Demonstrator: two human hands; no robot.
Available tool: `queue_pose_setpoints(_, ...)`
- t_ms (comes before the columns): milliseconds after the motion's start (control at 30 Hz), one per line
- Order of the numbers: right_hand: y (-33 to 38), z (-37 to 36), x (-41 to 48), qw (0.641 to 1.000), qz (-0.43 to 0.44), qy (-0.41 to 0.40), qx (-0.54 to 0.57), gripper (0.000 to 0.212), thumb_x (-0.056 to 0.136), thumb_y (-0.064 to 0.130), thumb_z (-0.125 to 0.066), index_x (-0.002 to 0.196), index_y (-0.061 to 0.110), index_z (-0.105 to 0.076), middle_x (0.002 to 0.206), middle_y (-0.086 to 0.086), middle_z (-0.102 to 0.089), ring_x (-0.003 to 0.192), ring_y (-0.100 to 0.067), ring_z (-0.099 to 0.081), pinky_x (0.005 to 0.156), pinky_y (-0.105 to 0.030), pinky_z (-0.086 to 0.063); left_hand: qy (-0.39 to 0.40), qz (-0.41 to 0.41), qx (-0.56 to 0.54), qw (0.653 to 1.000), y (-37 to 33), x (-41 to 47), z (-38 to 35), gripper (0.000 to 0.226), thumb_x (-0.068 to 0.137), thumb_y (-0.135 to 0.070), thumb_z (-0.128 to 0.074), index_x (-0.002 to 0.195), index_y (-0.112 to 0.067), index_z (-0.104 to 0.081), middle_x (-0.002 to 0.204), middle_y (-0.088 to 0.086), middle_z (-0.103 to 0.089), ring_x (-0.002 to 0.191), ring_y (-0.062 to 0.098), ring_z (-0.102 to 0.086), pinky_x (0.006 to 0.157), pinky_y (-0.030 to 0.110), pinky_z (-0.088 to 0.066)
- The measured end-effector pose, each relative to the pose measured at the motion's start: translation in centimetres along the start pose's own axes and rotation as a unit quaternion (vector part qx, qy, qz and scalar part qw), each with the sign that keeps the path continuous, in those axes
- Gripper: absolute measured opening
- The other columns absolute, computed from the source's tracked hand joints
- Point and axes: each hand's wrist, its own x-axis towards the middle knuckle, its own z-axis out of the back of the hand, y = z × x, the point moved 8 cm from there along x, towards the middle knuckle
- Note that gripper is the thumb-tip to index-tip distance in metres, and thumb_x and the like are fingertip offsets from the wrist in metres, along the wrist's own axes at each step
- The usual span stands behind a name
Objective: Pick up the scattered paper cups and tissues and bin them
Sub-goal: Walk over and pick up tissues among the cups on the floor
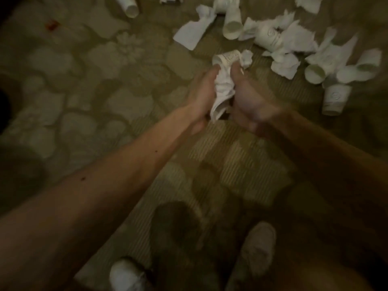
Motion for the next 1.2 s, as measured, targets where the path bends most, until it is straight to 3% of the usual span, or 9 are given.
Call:
queue_pose_setpoints(133, 10.6, -9.3, -11.0, 0.985, 0.11, -0.022, -0.132, 0.044, 0.104, 0.044, -0.033, 0.141, 0.022, -0.041, 0.111, 0.011, -0.06, 0.094, 0.006, -0.064, 0.076, -0.014, -0.053, 0.01, -0.004, -0.021, 1.0, -11.3, -11.2, 5.2, 0.037, 0.107, -0.03, -0.038, 0.115, -0.007, -0.066, 0.111, 0.012, -0.073, 0.103, 0.02, -0.071, 0.088, 0.031, -0.057)
queue_pose_setpoints(233, 17.3, -17.8, -20.3, 0.97, 0.177, 0.009, -0.166, 0.037, 0.105, 0.033, -0.037, 0.14, 0.022, -0.04, 0.124, 0.008, -0.056, 0.113, -0.002, -0.056, 0.095, -0.023, -0.048, -0.017, -0.009, -0.041, 0.999, -19.8, -20.6, 10.4, 0.039, 0.104, -0.027, -0.048, 0.128, 0.001, -0.06, 0.126, 0.022, -0.064, 0.118, 0.032, -0.062, 0.096, 0.042, -0.051)
queue_pose_setpoints(400, 25.8, -31.4, -34.9, 0.879, 0.308, -0.073, -0.356, 0.024, 0.094, 0.037, -0.057, 0.101, 0.017, -0.067, 0.103, 0.005, -0.051, 0.095, -0.008, -0.053, 0.082, -0.023, -0.042, -0.083, 0.04, -0.116, 0.989, -29.0, -36.8, 20.0, 0.04, 0.102, -0.026, -0.045, 0.127, 0.0, -0.063, 0.127, 0.022, -0.065, 0.12, 0.035, -0.061, 0.093, 0.042, -0.048)
queue_pose_setpoints(533, 27.4, -42.5, -40.3, 0.873, 0.3, 0.033, -0.383, 0.017, 0.091, 0.03, -0.062, 0.095, 0.015, -0.069, 0.096, -0.001, -0.059, 0.089, -0.016, -0.058, 0.073, -0.025, -0.041, -0.21, 0.045, -0.165, 0.963, -32.6, -45.9, 28.3, 0.031, 0.099, -0.019, -0.051, 0.114, 0.001, -0.069, 0.113, 0.021, -0.071, 0.106, 0.032, -0.068, 0.089, 0.044, -0.053)
queue_pose_setpoints(633, 27.8, -48.7, -41.4, 0.87, 0.264, 0.133, -0.394, 0.016, 0.088, 0.038, -0.064, 0.096, 0.025, -0.067, 0.09, 0.013, -0.055, 0.086, -0.009, -0.057, 0.066, -0.014, -0.035, -0.298, 0.027, -0.151, 0.942, -34.6, -49.6, 34.1, 0.018, 0.096, -0.01, -0.055, 0.09, -0.004, -0.071, 0.082, 0.011, -0.073, 0.075, 0.019, -0.07, 0.061, 0.03, -0.056)
queue_pose_setpoints(800, 26.7, -55.1, -40.3, 0.849, 0.168, 0.314, -0.392, 0.052, 0.064, 0.056, -0.074, 0.109, 0.037, -0.059, 0.105, 0.02, -0.048, 0.087, 0.002, -0.061, 0.073, -0.016, -0.051, -0.385, 0.034, -0.154, 0.909, -36.5, -50.6, 40.6, 0.01, 0.095, -0.007, -0.053, 0.099, -0.006, -0.063, 0.094, 0.014, -0.061, 0.087, 0.024, -0.059, 0.076, 0.037, -0.05)
queue_pose_setpoints(900, 26.2, -57.4, -37.3, 0.812, 0.152, 0.371, -0.424, 0.064, 0.061, 0.044, -0.084, 0.118, 0.034, -0.056, 0.113, 0.015, -0.048, 0.093, 0.0, -0.061, 0.078, -0.023, -0.055, -0.383, 0.052, -0.209, 0.898, -36.7, -48.2, 42.7, 0.02, 0.097, -0.005, -0.047, 0.107, 0.0, -0.064, 0.1, 0.02, -0.063, 0.091, 0.029, -0.063, 0.08, 0.039, -0.051)
queue_pose_setpoints(1067, 26.1, -60.5, -29.2, 0.794, 0.16, 0.347, -0.473, 0.042, 0.07, 0.039, -0.081, 0.108, 0.036, -0.063, 0.097, 0.02, -0.054, 0.082, 0.007, -0.054, 0.067, -0.014, -0.04, -0.287, 0.042, -0.379, 0.879, -36.6, -41.3, 44.5, 0.031, 0.099, -0.023, -0.039, 0.088, -0.006, -0.063, 0.08, 0.011, -0.069, 0.076, 0.021, -0.067, 0.064, 0.028, -0.053)
queue_pose_setpoints(1200, 24.4, -62.3, -22.0, 0.817, 0.097, 0.33, -0.463, 0.034, 0.075, 0.042, -0.08, 0.106, 0.037, -0.067, 0.068, 0.031, -0.061, 0.065, 0.016, -0.056, 0.055, -0.006, -0.039, -0.325, 0.039, -0.431, 0.841, -34.9, -35.8, 48.3, 0.024, 0.094, -0.015, -0.034, 0.088, -0.007, -0.056, 0.079, 0.013, -0.055, 0.072, 0.022, -0.058, 0.074, 0.033, -0.046)
